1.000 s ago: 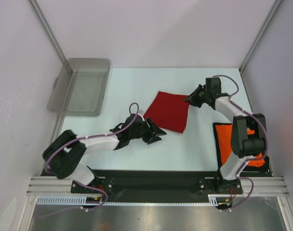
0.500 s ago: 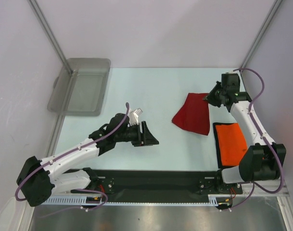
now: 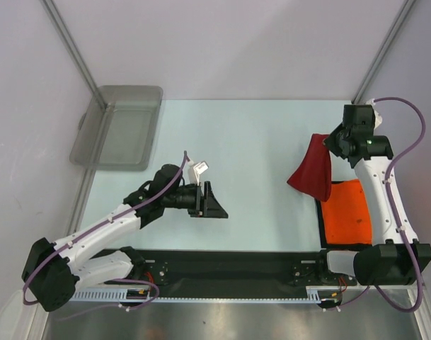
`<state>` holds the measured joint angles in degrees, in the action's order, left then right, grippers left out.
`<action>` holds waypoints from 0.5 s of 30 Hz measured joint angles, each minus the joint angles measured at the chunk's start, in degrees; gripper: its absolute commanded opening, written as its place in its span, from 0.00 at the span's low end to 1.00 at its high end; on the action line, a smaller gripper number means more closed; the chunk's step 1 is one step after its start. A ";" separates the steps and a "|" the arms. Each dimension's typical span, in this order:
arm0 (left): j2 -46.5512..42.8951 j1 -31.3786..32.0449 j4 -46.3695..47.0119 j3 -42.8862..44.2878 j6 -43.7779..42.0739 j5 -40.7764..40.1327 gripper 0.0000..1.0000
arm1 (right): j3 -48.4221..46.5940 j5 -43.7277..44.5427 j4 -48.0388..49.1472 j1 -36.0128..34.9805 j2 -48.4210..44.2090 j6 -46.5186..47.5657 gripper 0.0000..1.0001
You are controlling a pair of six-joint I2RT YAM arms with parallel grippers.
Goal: Fold and stack the t-shirts
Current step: Neatly place the folded tshirt to the corner
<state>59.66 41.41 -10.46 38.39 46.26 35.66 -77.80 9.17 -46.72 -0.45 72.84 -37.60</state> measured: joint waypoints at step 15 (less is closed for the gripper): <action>0.37 -3.61 -1.81 -0.79 -3.87 7.13 0.59 | -7.41 5.29 -6.19 4.37 -2.29 -1.62 0.00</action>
<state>60.03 37.80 -12.27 37.60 42.39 42.78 -85.21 14.46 -52.90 3.92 70.54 -39.22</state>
